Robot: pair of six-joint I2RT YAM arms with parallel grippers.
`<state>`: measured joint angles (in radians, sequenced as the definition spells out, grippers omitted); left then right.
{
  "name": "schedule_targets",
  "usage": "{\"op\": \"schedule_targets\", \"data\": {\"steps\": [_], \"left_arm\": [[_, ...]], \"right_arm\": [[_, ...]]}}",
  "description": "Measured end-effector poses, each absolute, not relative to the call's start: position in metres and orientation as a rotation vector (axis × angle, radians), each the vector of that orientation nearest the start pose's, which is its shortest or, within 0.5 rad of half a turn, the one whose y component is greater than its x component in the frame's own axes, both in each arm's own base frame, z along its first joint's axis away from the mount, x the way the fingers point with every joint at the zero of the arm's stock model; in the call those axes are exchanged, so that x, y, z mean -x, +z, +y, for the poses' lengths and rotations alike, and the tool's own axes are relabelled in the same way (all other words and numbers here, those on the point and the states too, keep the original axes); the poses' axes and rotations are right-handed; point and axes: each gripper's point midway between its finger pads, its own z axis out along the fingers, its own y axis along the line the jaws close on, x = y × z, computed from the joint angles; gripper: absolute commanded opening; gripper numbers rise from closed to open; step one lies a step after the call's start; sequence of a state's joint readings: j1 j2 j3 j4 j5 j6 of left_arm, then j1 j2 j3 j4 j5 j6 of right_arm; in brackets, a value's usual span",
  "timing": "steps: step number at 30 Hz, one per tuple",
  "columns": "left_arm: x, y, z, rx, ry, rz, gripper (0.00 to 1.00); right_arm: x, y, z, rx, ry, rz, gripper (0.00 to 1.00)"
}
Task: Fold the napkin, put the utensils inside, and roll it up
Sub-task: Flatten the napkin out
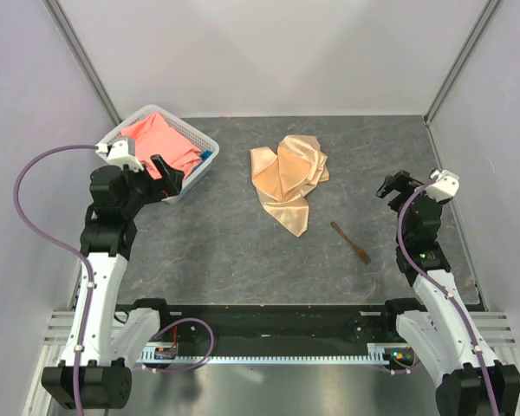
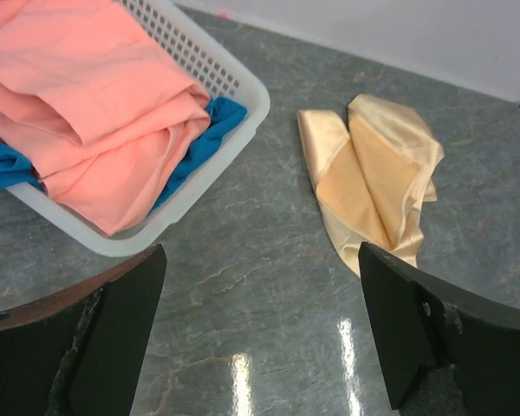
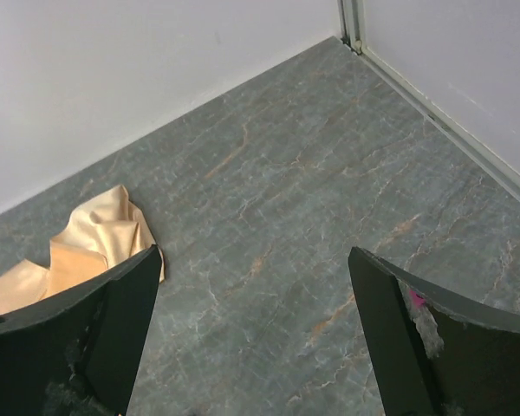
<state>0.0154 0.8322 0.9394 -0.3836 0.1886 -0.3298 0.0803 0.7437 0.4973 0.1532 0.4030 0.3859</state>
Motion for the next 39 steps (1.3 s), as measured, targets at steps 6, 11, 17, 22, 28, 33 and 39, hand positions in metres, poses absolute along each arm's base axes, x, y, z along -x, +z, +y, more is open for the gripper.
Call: {"op": "schedule_targets", "data": {"steps": [6, 11, 17, 22, 28, 33, 39], "left_arm": [[-0.308, 0.267, -0.041, 0.171, -0.373, 1.930, 1.00], [-0.304, 0.260, -0.040, 0.148, -0.356, 1.941, 1.00], [-0.302, 0.251, -0.042, 0.120, -0.356, 1.963, 0.97], [-0.301, 0.247, -0.045, 0.095, -0.373, 1.972, 0.91], [-0.300, 0.245, -0.046, 0.079, -0.375, 1.978, 0.83], [-0.303, 0.237, -0.049, 0.080, -0.382, 2.008, 0.78], [-0.304, 0.214, -0.085, 0.045, -0.480, 2.106, 0.77]], "right_arm": [[-0.319, 0.232, -0.024, -0.492, 0.010, 1.611, 0.98], [-0.329, 0.225, -0.008, -0.401, 0.064, 1.669, 0.98], [-0.352, 0.198, 0.039, -0.239, 0.153, 1.826, 0.92], [-0.359, 0.169, 0.111, -0.071, 0.256, 1.964, 0.86], [-0.344, 0.110, 0.180, 0.062, 0.317, 2.159, 0.78], [-0.328, 0.060, 0.207, 0.118, 0.294, 2.318, 0.74], [-0.318, 0.032, 0.212, 0.116, 0.252, 2.410, 0.68]]}}
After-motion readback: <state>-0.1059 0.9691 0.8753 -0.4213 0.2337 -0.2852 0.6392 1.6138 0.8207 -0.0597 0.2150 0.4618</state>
